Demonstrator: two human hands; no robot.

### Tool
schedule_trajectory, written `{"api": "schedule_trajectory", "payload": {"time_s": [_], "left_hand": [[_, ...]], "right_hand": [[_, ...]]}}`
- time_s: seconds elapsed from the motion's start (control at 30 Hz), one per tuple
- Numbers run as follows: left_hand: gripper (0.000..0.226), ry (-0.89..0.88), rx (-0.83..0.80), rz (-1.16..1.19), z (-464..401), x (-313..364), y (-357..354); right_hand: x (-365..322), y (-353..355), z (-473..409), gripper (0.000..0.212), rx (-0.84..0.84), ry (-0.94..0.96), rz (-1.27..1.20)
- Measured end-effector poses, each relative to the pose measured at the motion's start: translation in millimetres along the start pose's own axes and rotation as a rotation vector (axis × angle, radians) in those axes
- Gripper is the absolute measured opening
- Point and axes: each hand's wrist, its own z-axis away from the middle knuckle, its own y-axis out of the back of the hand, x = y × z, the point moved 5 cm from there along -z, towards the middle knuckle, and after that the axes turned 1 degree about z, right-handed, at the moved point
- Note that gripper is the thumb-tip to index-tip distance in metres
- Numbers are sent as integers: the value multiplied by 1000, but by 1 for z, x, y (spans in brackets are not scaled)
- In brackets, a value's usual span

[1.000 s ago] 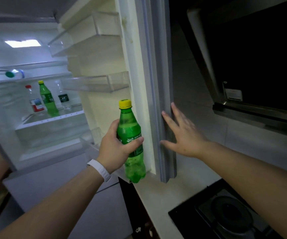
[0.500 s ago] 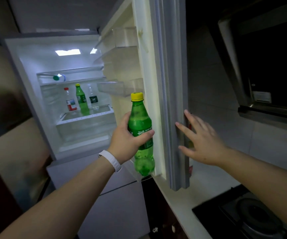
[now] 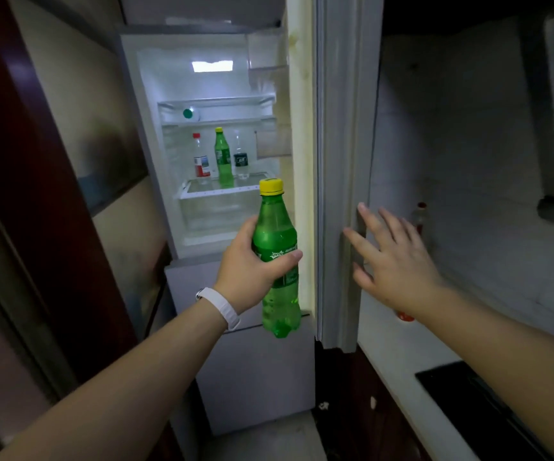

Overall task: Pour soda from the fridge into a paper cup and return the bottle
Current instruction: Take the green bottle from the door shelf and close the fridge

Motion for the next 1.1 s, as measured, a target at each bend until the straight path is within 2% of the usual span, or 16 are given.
{"api": "schedule_trajectory", "payload": {"time_s": [0.33, 0.73, 1.1], "left_hand": [[46, 33, 84, -30, 54, -8, 98], [53, 78, 237, -182, 63, -30, 173], [56, 76, 360, -291, 10, -41, 170]], "right_hand": [[-89, 14, -42, 64, 39, 74, 22], [-163, -3, -101, 65, 169, 222, -145], [-196, -44, -157, 60, 523, 492, -288]]}}
